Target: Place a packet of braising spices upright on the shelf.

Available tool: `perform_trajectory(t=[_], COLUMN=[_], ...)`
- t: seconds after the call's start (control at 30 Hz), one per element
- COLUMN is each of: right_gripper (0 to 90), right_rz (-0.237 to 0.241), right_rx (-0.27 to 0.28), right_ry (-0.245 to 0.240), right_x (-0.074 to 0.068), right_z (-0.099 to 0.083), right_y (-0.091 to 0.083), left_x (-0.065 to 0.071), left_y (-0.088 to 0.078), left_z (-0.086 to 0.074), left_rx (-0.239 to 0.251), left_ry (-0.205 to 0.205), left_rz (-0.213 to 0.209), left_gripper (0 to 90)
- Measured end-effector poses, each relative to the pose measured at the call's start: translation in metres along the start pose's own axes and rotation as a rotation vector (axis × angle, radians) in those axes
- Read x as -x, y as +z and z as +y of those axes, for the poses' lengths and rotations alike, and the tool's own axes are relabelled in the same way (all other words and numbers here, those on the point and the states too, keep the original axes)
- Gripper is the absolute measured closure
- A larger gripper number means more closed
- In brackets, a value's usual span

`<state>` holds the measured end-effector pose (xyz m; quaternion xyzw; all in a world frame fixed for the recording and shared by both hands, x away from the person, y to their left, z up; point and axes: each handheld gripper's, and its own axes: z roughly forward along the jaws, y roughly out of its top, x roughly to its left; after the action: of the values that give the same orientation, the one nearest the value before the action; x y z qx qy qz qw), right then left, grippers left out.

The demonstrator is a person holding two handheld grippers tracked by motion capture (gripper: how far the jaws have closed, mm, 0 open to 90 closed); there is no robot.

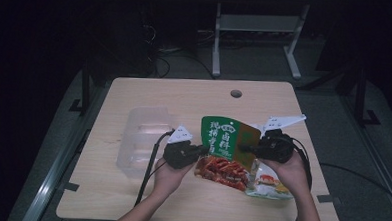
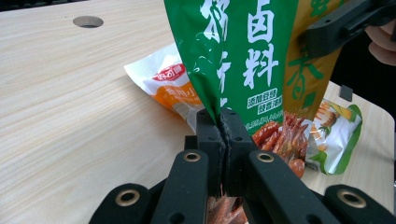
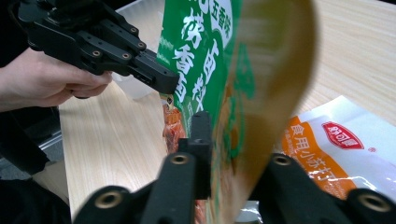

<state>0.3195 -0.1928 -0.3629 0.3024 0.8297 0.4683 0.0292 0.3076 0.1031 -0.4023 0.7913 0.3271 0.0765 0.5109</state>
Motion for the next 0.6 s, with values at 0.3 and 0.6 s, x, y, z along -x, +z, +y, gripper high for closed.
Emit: perform_trajectory(t=[0.3,0.6], right_gripper=[89.2,89.6], right_rz=[0.057,0.141], right_rx=[0.015,0.058], right_ry=[0.011,-0.003], right_x=[0.003,0.001], right_z=[-0.002,-0.001], right_y=[0.000,-0.006], left_x=[0.007,0.018], left_y=[-0.009,-0.023], left_z=[-0.007,-0.015], left_rx=[-0.010,-0.022], left_ry=[0.024,0.069], left_rz=[0.000,-0.038], left_gripper=[74.4,51.8])
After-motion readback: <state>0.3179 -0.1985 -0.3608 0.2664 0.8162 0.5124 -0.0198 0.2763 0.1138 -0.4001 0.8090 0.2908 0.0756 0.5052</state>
